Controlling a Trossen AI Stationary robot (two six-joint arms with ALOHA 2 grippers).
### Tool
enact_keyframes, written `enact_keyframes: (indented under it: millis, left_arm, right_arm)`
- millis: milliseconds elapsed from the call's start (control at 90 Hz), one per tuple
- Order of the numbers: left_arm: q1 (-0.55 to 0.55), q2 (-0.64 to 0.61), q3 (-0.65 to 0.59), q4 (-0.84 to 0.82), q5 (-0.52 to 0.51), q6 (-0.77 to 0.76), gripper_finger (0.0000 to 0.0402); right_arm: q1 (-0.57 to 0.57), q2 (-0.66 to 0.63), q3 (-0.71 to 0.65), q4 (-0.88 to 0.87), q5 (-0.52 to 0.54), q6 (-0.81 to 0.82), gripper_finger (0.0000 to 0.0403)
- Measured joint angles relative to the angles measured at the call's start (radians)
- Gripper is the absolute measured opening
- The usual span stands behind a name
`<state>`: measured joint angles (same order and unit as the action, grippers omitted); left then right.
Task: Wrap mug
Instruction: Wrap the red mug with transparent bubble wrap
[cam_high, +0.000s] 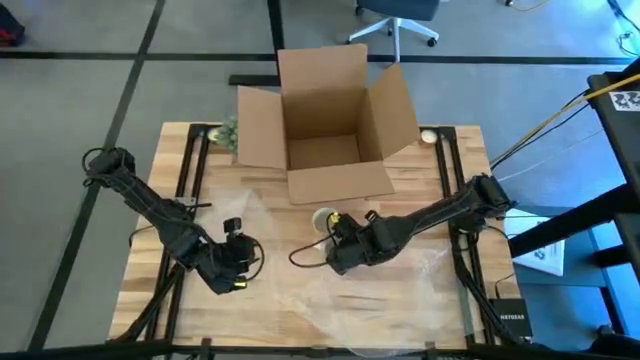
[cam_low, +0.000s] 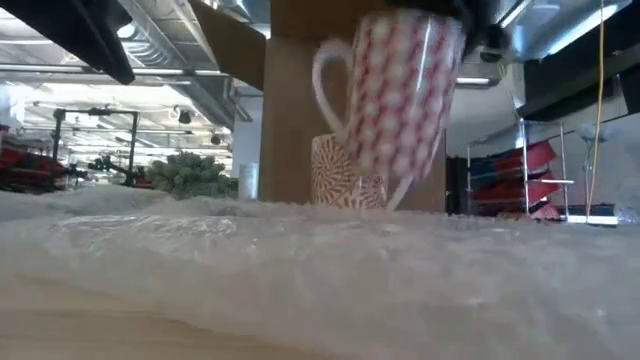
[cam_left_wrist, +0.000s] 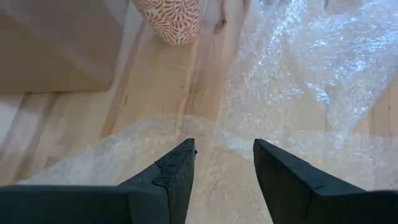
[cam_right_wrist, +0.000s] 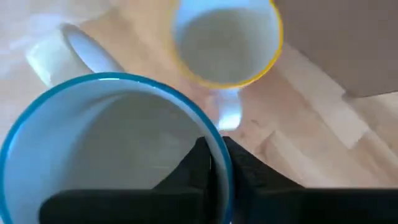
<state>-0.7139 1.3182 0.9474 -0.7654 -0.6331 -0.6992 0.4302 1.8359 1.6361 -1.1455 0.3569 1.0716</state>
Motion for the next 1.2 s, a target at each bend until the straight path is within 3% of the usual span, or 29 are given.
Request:
enact_keyframes:
  millis: [178,433,611,1200]
  left_arm:
    - [0.0,0.0,0.0,0.0,0.0,0.0,0.0147]
    - [0.001,0.0,0.0,0.017,0.0,0.019,0.0147]
    - [0.001,0.0,0.0,0.057,0.0,0.035,0.0147]
    - [0.001,0.0,0.0,0.052,0.001,0.034,0.0147]
  right_arm:
    - [0.11,-0.005,0.067,-0.062,-0.05,0.054,0.0004]
    - [0.237,-0.001,-0.108,0.037,-0.098,0.26,0.0002]
    - [0.237,0.0,-0.216,0.157,-0.086,0.287,0.0002]
    - [0.217,-0.003,-0.315,0.268,-0.072,0.28,0.0021]
